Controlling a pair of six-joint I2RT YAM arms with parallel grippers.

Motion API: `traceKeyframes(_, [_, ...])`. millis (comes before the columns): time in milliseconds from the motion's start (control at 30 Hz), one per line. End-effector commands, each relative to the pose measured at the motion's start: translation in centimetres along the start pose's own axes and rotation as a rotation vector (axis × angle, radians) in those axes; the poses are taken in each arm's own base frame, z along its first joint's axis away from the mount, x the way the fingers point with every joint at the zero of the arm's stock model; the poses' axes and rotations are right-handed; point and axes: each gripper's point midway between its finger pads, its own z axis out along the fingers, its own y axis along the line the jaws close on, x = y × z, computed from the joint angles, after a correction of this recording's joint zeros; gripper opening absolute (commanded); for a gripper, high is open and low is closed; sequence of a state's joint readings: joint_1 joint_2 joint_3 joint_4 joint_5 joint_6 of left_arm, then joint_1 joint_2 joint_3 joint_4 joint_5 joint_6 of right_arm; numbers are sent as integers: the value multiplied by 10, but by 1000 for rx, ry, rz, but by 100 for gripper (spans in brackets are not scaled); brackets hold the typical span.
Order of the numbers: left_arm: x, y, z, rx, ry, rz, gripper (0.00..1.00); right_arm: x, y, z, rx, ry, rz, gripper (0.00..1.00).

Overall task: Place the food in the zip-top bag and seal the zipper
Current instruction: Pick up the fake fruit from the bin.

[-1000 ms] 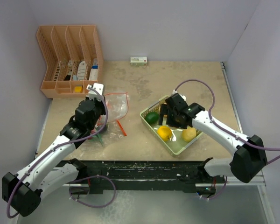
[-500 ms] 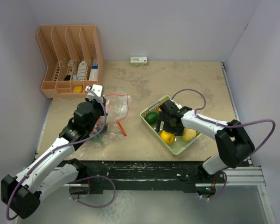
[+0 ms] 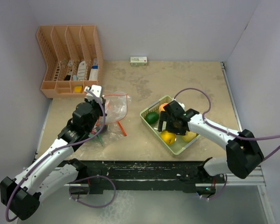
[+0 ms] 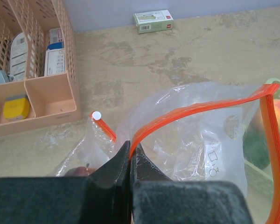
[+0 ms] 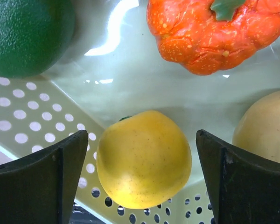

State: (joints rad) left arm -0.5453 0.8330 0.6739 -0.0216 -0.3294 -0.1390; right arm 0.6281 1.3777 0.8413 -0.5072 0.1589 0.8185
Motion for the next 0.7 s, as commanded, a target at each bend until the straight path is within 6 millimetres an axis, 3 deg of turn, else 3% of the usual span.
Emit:
traceKeyframes(0, [-21,0,-2,1,-60,-42,0,6,-2,-12,8,64,-85,100])
traceKeyframes(167, [-21,1,-5,1,-66,-48,0,32,-11,1,16,157,-101,100])
traceKeyframes(300, [-24,2,-7,-4,-73,-40,0,35,-7,17,6,162,-95,100])
traceKeyframes(367, [-26,2,-7,-4,-75,-41,0,35,-8,20,9,159,-95,93])
traceKeyframes(567, [-24,1,-5,-2,-70,-39,0,30,-2,8,-10,158,-92,52])
traceKeyframes(667, [-23,1,-5,-3,-69,-38,0,11,4,-10,-21,92,-88,45])
